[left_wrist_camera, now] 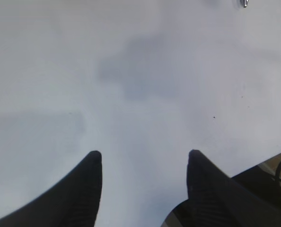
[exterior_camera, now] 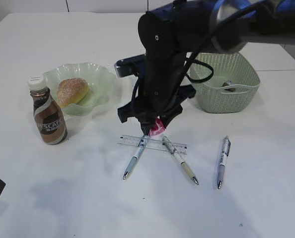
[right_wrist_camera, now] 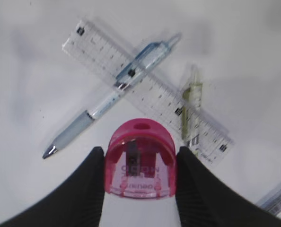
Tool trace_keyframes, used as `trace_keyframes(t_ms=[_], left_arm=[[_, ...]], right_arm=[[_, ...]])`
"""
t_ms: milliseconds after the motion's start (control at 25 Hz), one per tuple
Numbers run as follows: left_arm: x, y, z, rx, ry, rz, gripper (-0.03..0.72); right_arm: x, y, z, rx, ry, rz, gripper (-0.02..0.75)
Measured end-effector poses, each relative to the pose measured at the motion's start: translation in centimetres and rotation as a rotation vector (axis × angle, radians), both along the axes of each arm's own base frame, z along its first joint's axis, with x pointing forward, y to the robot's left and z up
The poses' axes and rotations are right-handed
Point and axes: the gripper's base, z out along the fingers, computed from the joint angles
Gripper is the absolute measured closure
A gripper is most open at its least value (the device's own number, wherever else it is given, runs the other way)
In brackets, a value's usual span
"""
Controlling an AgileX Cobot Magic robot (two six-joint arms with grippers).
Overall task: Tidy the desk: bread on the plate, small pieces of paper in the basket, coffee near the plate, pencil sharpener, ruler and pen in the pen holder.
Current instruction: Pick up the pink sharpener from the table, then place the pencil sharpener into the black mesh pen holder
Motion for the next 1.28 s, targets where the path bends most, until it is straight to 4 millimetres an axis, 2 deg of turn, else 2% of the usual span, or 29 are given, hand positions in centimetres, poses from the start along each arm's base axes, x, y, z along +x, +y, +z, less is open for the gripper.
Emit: trace_keyframes(t_ms=[240,400,720,1080,1280], left_arm=[[0.0,0.0,0.0,0.001,0.000,-0.001,0.287],[0.0,0.0,0.0,0.001,0.000,-0.001,0.286],[0.1,0.0,0.1,-0.003,-0.018,0.003,0.286],[0.2,0.0,0.1,-0.005,-0.026,0.004,0.286],[0.3,0.0,0.1,-0.005,-0.030,0.005,0.286]], right_arm=[[1.7,0.1,3.5,-0.028,-0.152,0.028,0.394],[2.4,0.0,5.1,-0.041,-0.223,0.035,0.394],[3.5,-0.3,6.0,-0.007,-0.309,0.028,0.395],[7.1,-3.9,6.8,0.094,-0.467,-0.056,0.395],[8.3,-4.7,7.2,0.142,-0.554,-0.068,0.395]])
